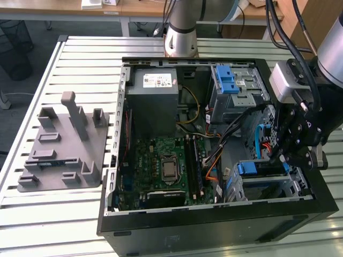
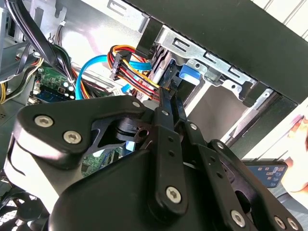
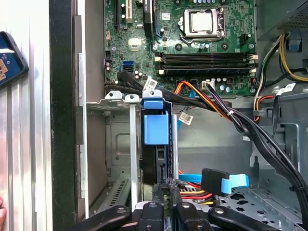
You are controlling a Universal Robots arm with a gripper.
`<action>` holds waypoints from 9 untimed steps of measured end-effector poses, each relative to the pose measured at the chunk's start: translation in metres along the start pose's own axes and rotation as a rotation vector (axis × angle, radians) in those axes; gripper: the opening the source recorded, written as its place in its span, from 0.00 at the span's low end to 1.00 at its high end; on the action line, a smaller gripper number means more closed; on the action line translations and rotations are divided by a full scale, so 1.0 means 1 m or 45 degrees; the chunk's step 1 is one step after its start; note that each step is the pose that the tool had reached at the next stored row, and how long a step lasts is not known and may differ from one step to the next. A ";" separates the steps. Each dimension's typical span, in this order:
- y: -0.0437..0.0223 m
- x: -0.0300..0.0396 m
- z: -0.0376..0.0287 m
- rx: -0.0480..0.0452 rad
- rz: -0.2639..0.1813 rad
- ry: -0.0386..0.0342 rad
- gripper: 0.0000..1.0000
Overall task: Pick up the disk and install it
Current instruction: 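Insert the first disk wire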
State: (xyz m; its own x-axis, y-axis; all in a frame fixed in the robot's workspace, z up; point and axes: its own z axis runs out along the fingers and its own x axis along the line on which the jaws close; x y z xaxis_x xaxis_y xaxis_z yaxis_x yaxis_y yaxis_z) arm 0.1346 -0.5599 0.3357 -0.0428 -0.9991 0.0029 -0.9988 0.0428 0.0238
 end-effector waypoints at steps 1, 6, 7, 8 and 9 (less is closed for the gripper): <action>0.0001 0.0000 0.0000 0.000 0.000 -0.0001 0.17; 0.0005 0.0000 0.0000 0.000 0.000 0.0000 0.17; 0.0005 0.0000 0.0001 0.000 0.000 0.0000 0.17; 0.0005 0.0000 0.0003 0.000 0.000 0.0002 0.17; 0.0005 0.0000 0.0005 0.000 0.000 0.0001 0.17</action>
State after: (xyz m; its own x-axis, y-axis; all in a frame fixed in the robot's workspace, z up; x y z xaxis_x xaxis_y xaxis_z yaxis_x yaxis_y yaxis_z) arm 0.1340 -0.5599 0.3352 -0.0429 -0.9991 0.0030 -0.9988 0.0430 0.0237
